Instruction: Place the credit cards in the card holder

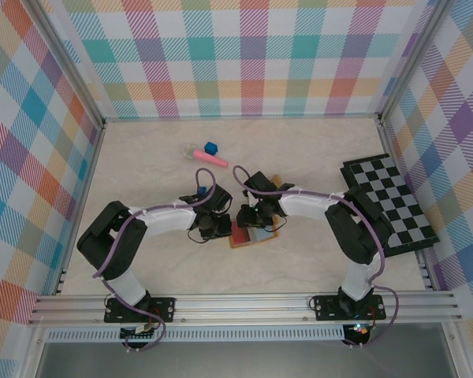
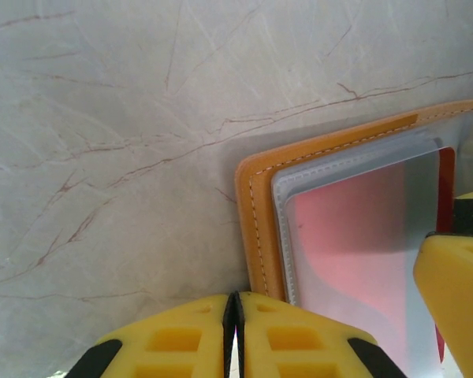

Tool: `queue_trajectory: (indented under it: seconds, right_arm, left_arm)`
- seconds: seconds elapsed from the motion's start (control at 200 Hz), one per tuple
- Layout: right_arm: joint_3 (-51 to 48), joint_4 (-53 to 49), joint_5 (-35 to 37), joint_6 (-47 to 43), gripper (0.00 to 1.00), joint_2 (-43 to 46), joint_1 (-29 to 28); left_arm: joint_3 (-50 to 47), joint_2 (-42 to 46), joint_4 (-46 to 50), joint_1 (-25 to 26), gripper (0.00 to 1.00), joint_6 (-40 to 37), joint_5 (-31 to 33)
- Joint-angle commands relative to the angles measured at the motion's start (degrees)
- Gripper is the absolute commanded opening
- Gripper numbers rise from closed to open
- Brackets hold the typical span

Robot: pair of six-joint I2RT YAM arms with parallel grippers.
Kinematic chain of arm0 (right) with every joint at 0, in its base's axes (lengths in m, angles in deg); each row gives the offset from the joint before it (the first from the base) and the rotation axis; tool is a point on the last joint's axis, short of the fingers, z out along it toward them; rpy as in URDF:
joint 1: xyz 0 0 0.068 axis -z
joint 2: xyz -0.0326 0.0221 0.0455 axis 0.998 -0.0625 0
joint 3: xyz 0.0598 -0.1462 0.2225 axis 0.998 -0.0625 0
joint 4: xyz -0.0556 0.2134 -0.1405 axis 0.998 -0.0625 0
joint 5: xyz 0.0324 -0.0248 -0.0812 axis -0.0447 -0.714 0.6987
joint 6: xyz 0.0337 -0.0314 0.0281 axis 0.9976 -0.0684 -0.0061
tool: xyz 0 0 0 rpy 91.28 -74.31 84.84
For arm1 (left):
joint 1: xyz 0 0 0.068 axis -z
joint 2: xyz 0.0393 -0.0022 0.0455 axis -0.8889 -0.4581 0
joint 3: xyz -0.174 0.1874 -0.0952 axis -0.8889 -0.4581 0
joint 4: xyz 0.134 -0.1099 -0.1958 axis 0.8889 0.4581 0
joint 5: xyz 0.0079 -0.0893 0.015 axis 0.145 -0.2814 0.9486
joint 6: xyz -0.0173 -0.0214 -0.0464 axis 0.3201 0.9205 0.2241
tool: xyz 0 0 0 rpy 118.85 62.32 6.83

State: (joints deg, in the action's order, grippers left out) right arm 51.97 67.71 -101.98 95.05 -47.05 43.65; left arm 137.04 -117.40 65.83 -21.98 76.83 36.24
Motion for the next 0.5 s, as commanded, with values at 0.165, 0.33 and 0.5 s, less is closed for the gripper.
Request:
queue_trajectory:
  seconds: [0.165,0.33,0.5]
  right_arm:
    - [-2.35,-3.41,7.07,0.28,0.44,9.25,-0.5]
    - [-5.17,-7.1,10.98,-0.07,0.35,12.97,1.77]
    - [-5.97,-9.23,12.29,1.19,0.26,10.13,2.41]
  left_arm:
    - [0.89,-0.08,-0.8,0.25,0.15,-2.86,3.97]
    - [0.66,2.22,0.24,0.28,0.19,-3.13,4.22]
    - [0.61,4.12,1.44,0.26,0.24,-2.8,5.16]
